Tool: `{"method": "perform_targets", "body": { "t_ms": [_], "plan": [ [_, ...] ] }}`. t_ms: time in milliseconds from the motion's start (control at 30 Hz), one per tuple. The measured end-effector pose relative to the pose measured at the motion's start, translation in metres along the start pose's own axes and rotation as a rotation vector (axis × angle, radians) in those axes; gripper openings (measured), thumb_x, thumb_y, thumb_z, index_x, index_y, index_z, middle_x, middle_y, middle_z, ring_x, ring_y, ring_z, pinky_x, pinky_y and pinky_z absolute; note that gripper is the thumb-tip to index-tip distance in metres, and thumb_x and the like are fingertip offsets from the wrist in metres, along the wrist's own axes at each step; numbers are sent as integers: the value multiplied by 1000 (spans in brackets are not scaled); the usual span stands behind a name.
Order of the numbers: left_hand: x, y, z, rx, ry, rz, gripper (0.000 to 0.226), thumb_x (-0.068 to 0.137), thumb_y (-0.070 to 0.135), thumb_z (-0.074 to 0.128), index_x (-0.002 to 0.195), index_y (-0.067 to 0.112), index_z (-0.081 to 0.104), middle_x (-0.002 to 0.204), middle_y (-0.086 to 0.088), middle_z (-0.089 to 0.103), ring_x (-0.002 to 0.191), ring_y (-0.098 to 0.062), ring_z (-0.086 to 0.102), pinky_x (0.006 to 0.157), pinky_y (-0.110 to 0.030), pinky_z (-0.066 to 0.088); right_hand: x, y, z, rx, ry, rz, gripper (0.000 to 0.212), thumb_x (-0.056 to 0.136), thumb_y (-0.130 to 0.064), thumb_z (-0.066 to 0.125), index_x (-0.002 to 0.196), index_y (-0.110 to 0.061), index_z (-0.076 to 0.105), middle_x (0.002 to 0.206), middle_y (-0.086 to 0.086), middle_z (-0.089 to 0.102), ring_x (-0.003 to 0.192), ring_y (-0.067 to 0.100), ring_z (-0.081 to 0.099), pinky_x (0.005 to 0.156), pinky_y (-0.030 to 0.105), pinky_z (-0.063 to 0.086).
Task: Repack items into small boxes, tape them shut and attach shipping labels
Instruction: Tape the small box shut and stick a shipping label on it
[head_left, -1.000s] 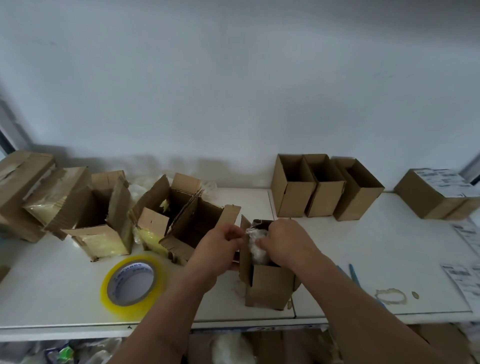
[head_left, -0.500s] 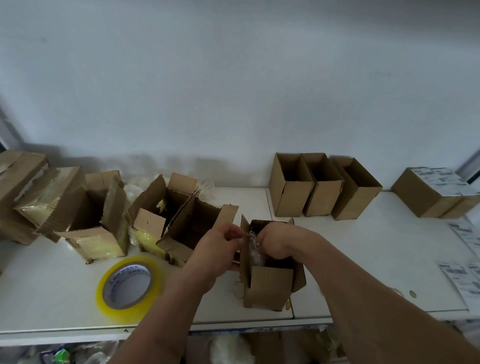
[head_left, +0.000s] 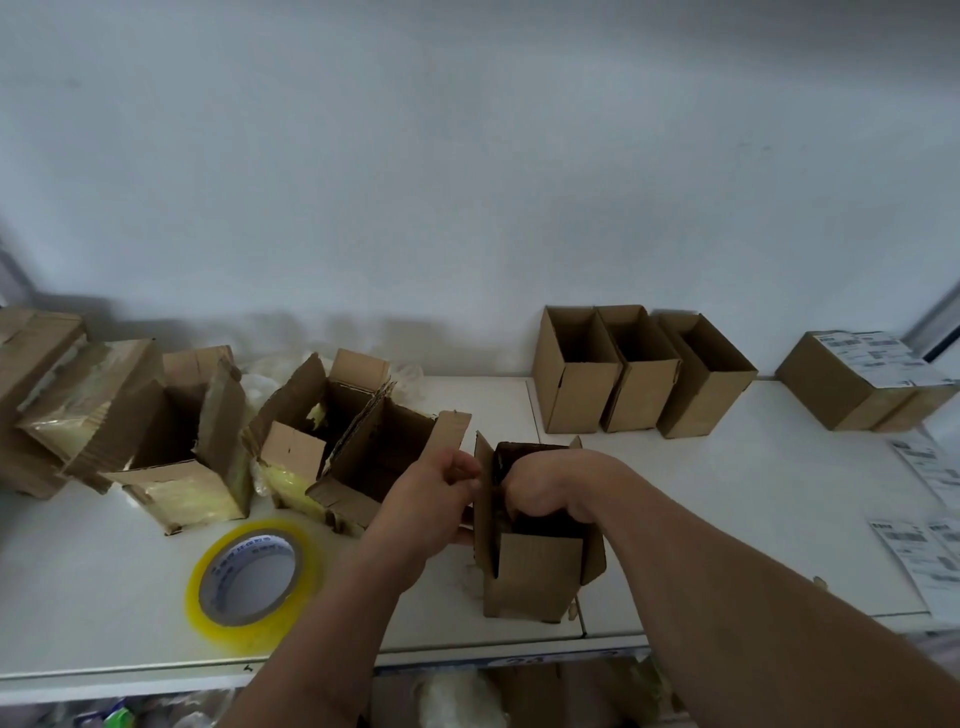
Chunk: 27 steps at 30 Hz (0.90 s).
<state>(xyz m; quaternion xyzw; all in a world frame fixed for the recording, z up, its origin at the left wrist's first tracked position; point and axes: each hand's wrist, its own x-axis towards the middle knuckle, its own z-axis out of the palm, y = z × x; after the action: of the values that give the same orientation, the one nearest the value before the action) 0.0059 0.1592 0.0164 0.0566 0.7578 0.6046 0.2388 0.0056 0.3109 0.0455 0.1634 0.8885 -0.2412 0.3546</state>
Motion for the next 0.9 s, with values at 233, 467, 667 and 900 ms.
{"method": "perform_targets", "body": {
  "t_ms": [233,467,667,900],
  "plan": [
    [-2,-1,-3,15,-7,-6,16,99,14,54,111,23,59,109,4,64,91,-16,68,63,-23,55,0,-5,1,-116,-48,-11,31,99,-8,45,127,-6,58,124,13,59,113,28,57,102,40,47],
    [-4,0,-8,-43,-33,-26,14,98,13,55,109,20,61,104,0,68,85,-15,71,66,-27,59,3,-19,-16,-430,12,-82,29,97,-14,48,122,-8,63,118,10,62,104,23,61,92,33,50],
    [-4,1,-8,-88,-71,-49,14,98,13,55,109,20,61,106,-2,68,86,-18,72,68,-28,59,2,-36,-43,-294,2,-73,28,95,-10,56,122,-7,62,110,8,70,97,20,68,84,25,50],
    [-4,5,-14,-94,-82,-93,15,96,12,59,108,20,63,108,-2,65,85,-19,69,61,-21,54,11,-79,-82,-175,79,-173,25,101,-10,48,122,-4,59,104,11,72,74,15,70,64,25,55]
  ]
}}
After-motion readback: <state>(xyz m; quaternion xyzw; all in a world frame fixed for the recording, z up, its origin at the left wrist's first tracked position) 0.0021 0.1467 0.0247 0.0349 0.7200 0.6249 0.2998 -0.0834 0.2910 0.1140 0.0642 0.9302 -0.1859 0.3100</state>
